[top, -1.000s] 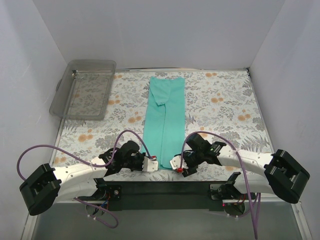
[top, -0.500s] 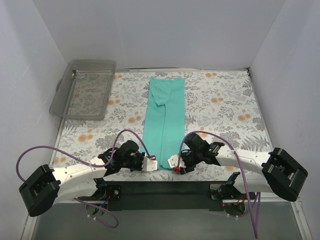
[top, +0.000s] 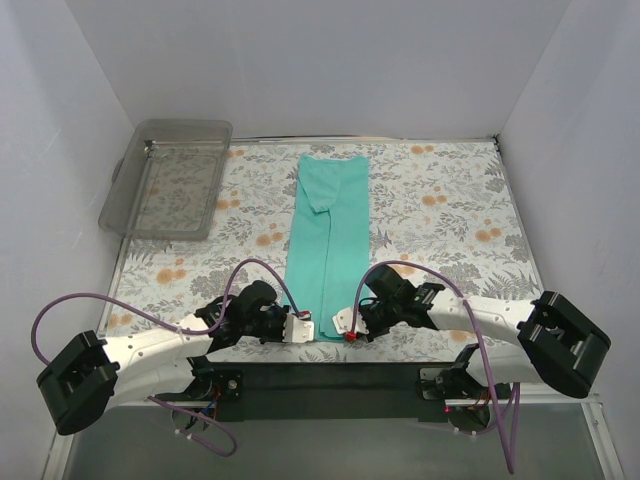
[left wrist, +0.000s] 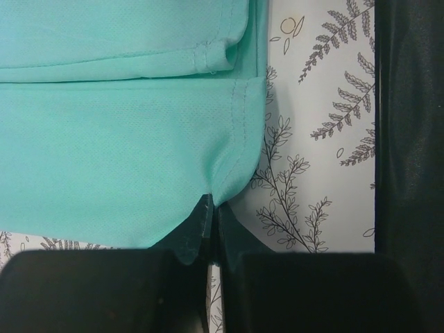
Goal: Fold and stack the t-shirts
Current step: Fold the tshirt
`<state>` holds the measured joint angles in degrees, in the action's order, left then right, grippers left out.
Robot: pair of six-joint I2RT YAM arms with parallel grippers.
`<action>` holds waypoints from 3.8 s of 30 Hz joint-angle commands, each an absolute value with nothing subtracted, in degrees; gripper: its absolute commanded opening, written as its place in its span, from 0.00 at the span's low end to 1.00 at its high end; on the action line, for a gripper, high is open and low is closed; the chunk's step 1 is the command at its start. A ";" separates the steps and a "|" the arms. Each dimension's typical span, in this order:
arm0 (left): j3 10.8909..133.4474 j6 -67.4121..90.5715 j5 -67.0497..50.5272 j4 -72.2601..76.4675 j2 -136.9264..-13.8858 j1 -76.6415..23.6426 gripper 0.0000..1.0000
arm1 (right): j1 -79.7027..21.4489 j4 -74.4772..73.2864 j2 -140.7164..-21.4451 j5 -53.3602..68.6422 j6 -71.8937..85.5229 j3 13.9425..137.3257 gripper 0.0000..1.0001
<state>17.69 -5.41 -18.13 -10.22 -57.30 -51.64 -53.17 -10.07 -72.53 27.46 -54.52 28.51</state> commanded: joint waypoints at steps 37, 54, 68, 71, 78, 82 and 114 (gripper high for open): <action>43.12 -12.65 -41.56 -18.29 -74.94 -33.77 0.00 | -25.07 -34.71 -77.94 53.43 -62.75 50.07 0.01; 63.01 -16.17 -43.33 -17.75 -94.30 -25.58 0.00 | -18.02 -34.89 -94.29 55.37 -61.26 67.66 0.01; 71.97 -15.38 -44.12 -16.26 -103.44 -22.76 0.00 | -15.73 -35.33 -106.78 55.46 -58.01 81.91 0.01; 73.30 -15.03 -43.95 -15.82 -105.29 -22.15 0.00 | -15.47 -35.25 -109.15 55.02 -57.48 84.71 0.01; 75.06 -14.85 -42.89 -14.68 -107.31 -20.57 0.00 | -14.50 -35.33 -114.43 53.88 -55.64 91.39 0.01; 76.20 -14.33 -42.36 -13.98 -108.89 -20.30 0.00 | -14.50 -35.24 -116.89 53.70 -54.76 93.86 0.01; 83.23 -9.33 -38.07 -10.21 -117.77 -19.51 0.14 | -14.06 -30.17 -128.06 46.68 -40.27 105.47 0.39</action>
